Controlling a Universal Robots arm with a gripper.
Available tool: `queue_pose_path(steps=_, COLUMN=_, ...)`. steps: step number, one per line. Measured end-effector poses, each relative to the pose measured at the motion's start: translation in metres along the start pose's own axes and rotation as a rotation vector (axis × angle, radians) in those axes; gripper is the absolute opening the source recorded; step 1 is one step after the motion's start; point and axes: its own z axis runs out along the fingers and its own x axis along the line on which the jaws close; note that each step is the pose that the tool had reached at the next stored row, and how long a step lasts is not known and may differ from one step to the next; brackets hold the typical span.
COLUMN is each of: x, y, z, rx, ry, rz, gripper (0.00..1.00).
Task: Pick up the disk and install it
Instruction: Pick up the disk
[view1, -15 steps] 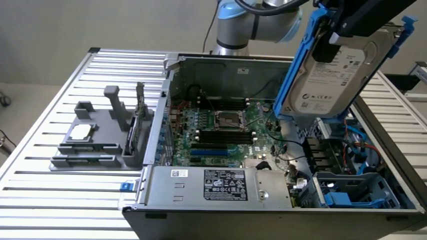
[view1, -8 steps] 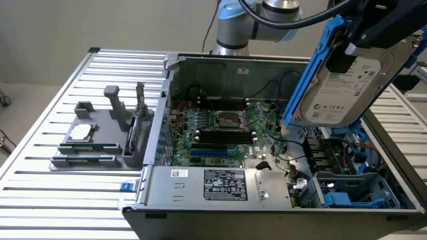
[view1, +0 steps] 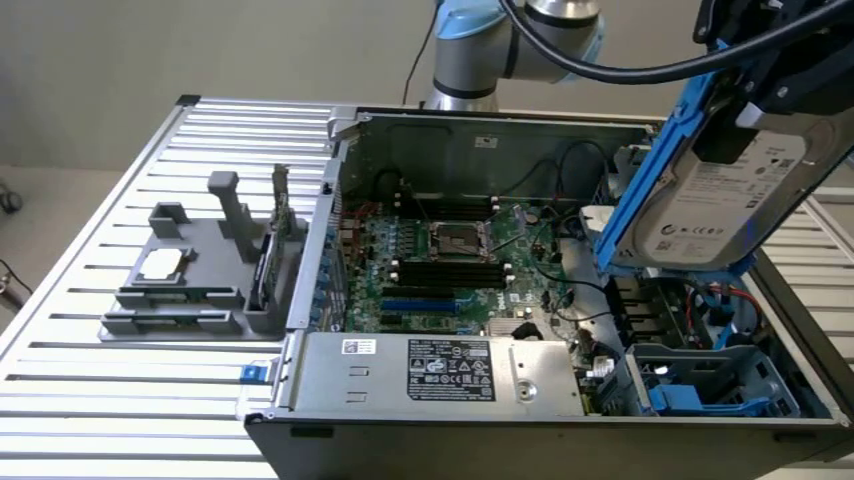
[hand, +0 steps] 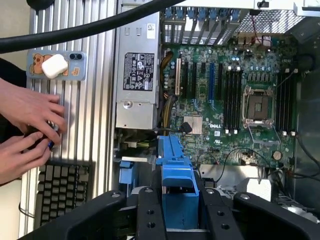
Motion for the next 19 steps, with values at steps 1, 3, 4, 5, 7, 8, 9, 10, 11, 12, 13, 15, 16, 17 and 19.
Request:
queue_pose_path(steps=1, x=0.001, y=-0.0033, z=-0.0002, rx=0.0000, ry=0.0000, rz=0.000, gripper=0.32)
queue_pose_path(steps=3, x=0.004, y=-0.0097, z=-0.0004, rx=0.0000, ry=0.0000, rz=0.000, gripper=0.32)
queue_pose_path(steps=4, x=0.005, y=-0.0125, z=-0.0004, rx=0.0000, ry=0.0001, rz=0.000, gripper=0.32)
queue_pose_path(steps=5, x=0.007, y=-0.0148, z=-0.0001, rx=0.0001, ry=0.0000, rz=0.000, gripper=0.32)
queue_pose_path(steps=7, x=0.010, y=-0.0174, z=0.0007, rx=0.0023, ry=0.0001, rz=0.000, gripper=0.32)
queue_pose_path(steps=8, x=0.012, y=-0.0183, z=0.0014, rx=0.0054, ry=0.0000, rz=0.000, gripper=0.32)
queue_pose_path(steps=9, x=0.014, y=-0.0192, z=0.0021, rx=0.0081, ry=0.0002, rz=0.000, gripper=0.32)
queue_pose_path(steps=10, x=0.016, y=-0.0201, z=0.0027, rx=0.0109, ry=0.0004, rz=0.000, gripper=0.32)
queue_pose_path(steps=11, x=0.018, y=-0.0209, z=0.0033, rx=0.0140, ry=0.0004, rz=0.000, gripper=0.32)
queue_pose_path(steps=12, x=0.019, y=-0.0216, z=0.0039, rx=0.0175, ry=0.0005, rz=0.000, gripper=0.32)
queue_pose_path(steps=13, x=0.021, y=-0.0221, z=0.0046, rx=0.0212, ry=0.0006, rz=0.001, gripper=0.32)
queue_pose_path(steps=15, x=0.025, y=-0.0231, z=0.0059, rx=0.0289, ry=0.0008, rz=0.001, gripper=0.32)
queue_pose_path(steps=16, x=0.027, y=-0.0235, z=0.0067, rx=0.0324, ry=0.0010, rz=0.001, gripper=0.32)
queue_pose_path(steps=17, x=0.030, y=-0.0238, z=0.0077, rx=0.0352, ry=0.0010, rz=0.001, gripper=0.32)
queue_pose_path(steps=19, x=0.035, y=-0.0241, z=0.0101, rx=0.0395, ry=0.0012, rz=0.001, gripper=0.32)
